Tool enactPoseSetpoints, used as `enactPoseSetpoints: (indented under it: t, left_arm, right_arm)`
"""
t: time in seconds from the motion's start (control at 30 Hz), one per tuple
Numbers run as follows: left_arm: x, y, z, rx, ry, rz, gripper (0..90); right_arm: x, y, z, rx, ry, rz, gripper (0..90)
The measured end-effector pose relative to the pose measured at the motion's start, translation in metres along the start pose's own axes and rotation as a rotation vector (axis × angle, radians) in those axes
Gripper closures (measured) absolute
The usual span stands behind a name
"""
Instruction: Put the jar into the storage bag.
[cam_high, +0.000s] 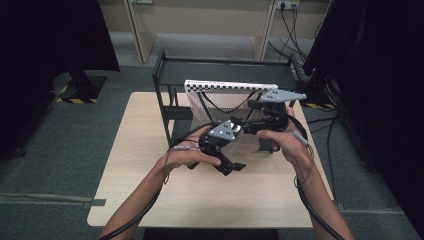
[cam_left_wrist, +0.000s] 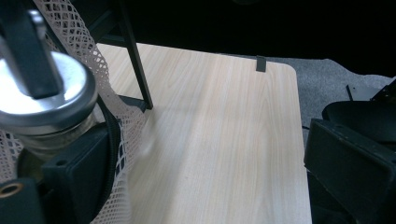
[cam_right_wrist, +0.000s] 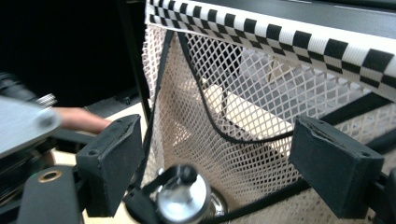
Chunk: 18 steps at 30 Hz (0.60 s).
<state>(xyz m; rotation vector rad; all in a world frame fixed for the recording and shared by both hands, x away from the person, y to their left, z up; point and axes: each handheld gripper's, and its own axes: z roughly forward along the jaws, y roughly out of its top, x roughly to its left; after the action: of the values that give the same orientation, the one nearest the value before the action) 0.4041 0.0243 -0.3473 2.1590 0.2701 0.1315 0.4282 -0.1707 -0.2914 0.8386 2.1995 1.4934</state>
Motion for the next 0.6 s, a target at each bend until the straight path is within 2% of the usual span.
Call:
enactPoseSetpoints:
  t: [0.2,0.33,0.6]
  left_arm:
    - [0.0,0.0,0.0,0.0,0.0,0.003,4.9]
    - [-0.001,0.001,-0.001,-0.006,-0.004,0.0,4.9]
    - [-0.001,0.001,-0.002,-0.005,-0.004,0.004,4.9]
  right_arm:
    - [0.004,-0.008,-0.007,-0.021,-0.007,-0.01,14.4]
    - [0.004,-0.011,-0.01,-0.029,-0.031,-0.016,12.1]
    - [0.002,-0.024,-0.016,-0.036,-0.054,0.003,7.5]
